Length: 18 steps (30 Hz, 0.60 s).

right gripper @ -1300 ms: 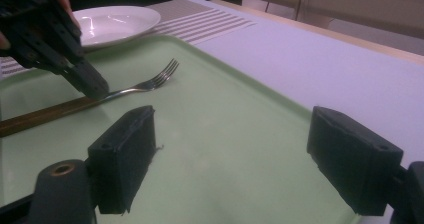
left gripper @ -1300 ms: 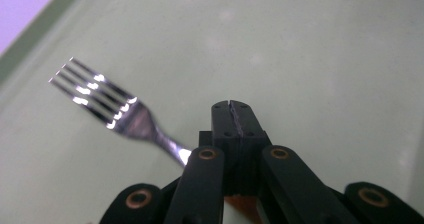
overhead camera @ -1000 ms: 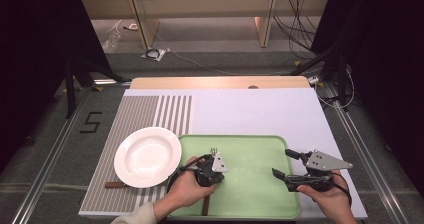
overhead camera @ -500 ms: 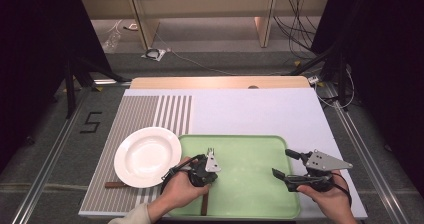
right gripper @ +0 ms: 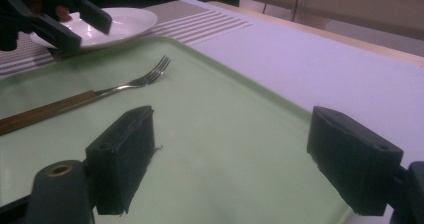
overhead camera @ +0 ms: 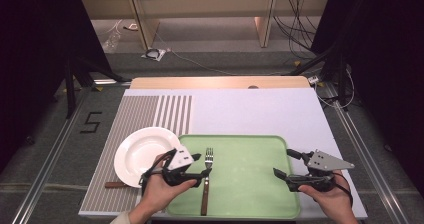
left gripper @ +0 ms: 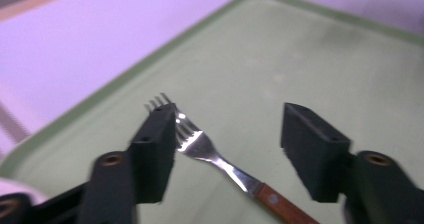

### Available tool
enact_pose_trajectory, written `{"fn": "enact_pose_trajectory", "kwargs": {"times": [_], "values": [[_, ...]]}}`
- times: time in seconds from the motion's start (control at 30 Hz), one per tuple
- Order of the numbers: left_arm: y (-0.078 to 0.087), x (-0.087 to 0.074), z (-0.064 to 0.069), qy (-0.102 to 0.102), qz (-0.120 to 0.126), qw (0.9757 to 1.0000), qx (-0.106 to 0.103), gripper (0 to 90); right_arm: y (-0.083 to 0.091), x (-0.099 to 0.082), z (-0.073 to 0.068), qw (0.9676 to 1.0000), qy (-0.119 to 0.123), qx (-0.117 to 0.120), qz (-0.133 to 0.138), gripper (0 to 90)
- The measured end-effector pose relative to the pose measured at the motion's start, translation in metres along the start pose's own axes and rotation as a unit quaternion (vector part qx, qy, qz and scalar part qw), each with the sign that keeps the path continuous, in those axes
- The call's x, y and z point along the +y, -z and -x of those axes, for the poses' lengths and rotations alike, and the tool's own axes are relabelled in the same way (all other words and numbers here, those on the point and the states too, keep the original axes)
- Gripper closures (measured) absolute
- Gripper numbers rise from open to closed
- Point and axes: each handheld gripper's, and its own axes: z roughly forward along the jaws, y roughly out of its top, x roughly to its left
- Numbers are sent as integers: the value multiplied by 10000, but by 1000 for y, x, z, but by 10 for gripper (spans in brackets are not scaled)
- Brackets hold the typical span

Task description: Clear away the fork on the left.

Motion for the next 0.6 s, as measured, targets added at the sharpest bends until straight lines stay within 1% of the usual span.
{"fn": "enact_pose_trajectory", "kwargs": {"times": [0.07, 0.1, 0.13, 0.17, 0.2, 0.27, 0.3, 0.37, 0.6], "values": [[11, -6, -5, 253, 140, 9996, -44, 179, 0, 0, 0, 10000, -9, -5, 2, 201], [15, -9, -6, 312, 157, 9994, -51, 144, 0, 0, 0, 10000, -22, -7, -2, 201], [18, -12, -7, 319, 155, 9994, -16, 118, 0, 0, 0, 10000, -24, -9, -9, 201], [20, -15, -8, 277, 144, 9995, 2, 75, 0, 0, 0, 10000, -23, -13, -11, 201], [22, -18, -9, 223, 122, 9997, 57, 57, 0, 0, 0, 10000, -20, -20, -13, 201], [24, -21, -11, 126, 57, 9997, 213, 28, -1, 0, 1, 10000, -1, -14, 17, 201], [25, -23, -12, 103, 49, 9996, 255, 25, -1, -1, 1, 10000, -11, -8, 27, 201], [28, -24, -13, 138, 68, 9996, 255, 6, 0, -1, 1, 10000, -27, -18, 30, 200], [27, -26, -16, 84, 79, 9995, 300, 0, 1, -1, 3, 10000, -39, -54, 64, 200]]}}
